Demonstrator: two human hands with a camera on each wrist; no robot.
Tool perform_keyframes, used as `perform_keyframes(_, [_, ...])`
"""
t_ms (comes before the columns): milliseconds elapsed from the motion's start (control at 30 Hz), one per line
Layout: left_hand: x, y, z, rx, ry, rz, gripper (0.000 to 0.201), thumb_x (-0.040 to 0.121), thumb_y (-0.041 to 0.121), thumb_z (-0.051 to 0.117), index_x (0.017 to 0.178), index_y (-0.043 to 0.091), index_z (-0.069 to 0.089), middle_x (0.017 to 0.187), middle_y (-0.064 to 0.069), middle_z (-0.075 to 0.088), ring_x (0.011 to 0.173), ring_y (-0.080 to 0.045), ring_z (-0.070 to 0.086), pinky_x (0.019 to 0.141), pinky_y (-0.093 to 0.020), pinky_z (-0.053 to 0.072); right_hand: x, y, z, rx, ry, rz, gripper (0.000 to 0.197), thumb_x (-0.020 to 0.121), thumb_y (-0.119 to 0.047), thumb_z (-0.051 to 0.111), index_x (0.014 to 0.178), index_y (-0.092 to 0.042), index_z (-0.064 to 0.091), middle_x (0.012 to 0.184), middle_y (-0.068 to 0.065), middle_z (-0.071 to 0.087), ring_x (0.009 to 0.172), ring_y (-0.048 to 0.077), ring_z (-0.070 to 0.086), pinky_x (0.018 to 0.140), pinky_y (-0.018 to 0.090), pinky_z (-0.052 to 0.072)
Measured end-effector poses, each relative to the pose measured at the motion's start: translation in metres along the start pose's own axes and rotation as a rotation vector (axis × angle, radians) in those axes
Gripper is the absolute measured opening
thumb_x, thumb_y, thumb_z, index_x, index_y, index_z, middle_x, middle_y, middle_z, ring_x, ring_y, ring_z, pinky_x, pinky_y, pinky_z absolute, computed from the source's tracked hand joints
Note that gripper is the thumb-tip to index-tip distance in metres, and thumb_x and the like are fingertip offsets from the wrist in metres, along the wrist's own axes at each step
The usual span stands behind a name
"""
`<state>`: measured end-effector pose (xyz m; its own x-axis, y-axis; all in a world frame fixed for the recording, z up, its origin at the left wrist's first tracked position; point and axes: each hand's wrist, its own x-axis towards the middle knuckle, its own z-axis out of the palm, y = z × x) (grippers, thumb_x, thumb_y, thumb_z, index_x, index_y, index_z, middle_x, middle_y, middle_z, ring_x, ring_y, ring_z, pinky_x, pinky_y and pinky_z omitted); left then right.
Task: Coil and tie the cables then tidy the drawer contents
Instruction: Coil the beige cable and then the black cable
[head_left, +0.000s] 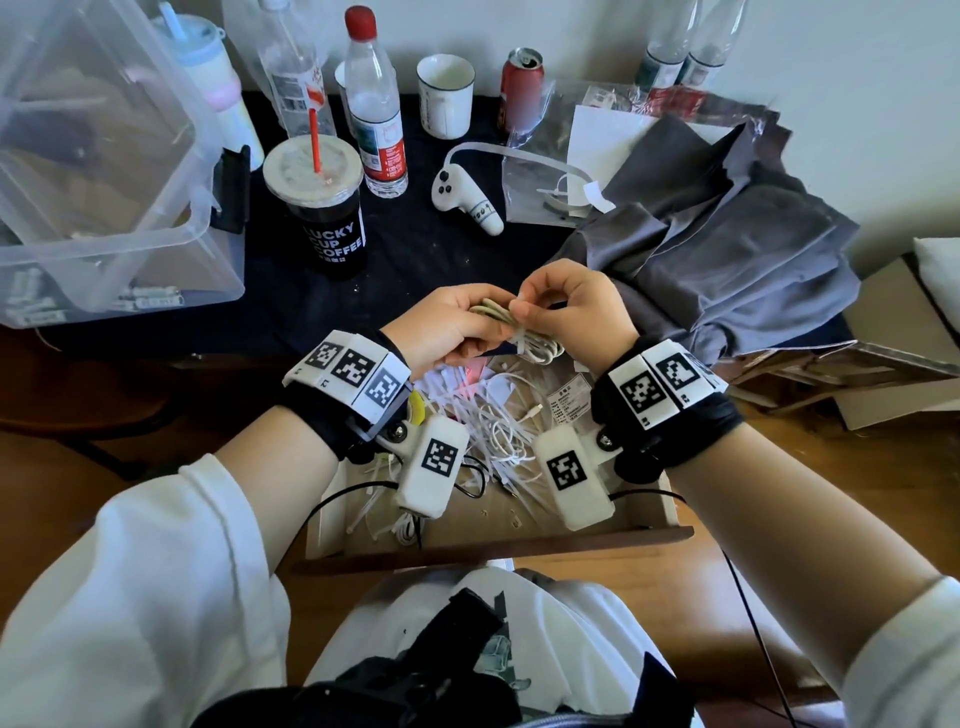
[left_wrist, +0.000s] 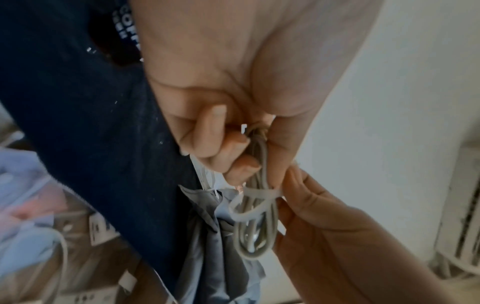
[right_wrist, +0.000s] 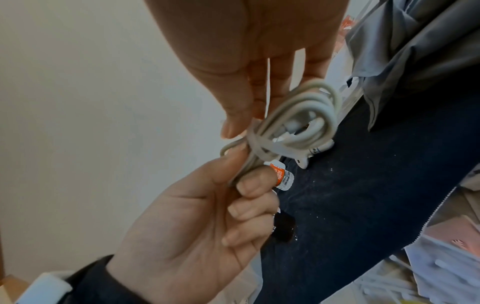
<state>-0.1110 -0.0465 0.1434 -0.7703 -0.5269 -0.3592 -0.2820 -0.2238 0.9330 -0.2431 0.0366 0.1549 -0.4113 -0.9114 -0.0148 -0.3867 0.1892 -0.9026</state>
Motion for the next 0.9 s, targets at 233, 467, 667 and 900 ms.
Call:
perform_keyframes(233, [-0.001,0.0,0.001,0.094,-0.102,-0.01,0.027,0.086,-0.005,0.058,0.093,0.02,0.064,0.07,0.0,0.057,0.041,-0.003,0.037,0.037,-0.013,0.024,0.008,0.001,-0.009,0.217,0.09,0.072,0.025,0.086,-0.003,0.062,0.066,-0.016,0.056,0.062,-0.005,0.054,0.047,-0.006,0.047,0.055,0.009,0.039])
perform_keyframes(467, [0.001,-0.015,-0.007,0.096,-0.079,-0.048,0.023,0.086,-0.005,0.058,0.092,0.017,0.063,0.059,0.007,0.057,0.042,-0.001,0.04,0.038,-0.012,0.026,0.004,0.014,-0.005,0.272,0.005,0.212,0.02,0.088,-0.014,0.062,0.069,-0.019,0.058,0.059,-0.011,0.059,0.055,-0.001,0.055,0.053,0.012,0.039])
perform_keyframes(667, [-0.004,-0.058,-0.005,-0.172,0.055,-0.176,0.023,0.087,-0.008,0.053,0.092,0.012,0.063,0.058,0.002,0.055,0.042,-0.004,0.042,0.035,-0.013,0.027,-0.02,0.049,0.019,0.296,-0.247,0.282,0.017,0.081,0.0,0.067,0.084,-0.016,0.06,0.078,-0.003,0.062,0.068,0.008,0.059,0.067,0.019,0.05])
perform_keyframes(900, [-0.012,-0.107,-0.005,-0.267,0.105,-0.423,0.016,0.088,-0.005,0.055,0.085,0.009,0.062,0.058,-0.004,0.054,0.045,-0.008,0.045,0.038,-0.015,0.027,-0.026,0.102,0.035,0.259,-0.382,0.511,0.019,0.082,0.0,0.066,0.081,-0.018,0.061,0.072,-0.004,0.064,0.056,0.0,0.059,0.057,0.016,0.049])
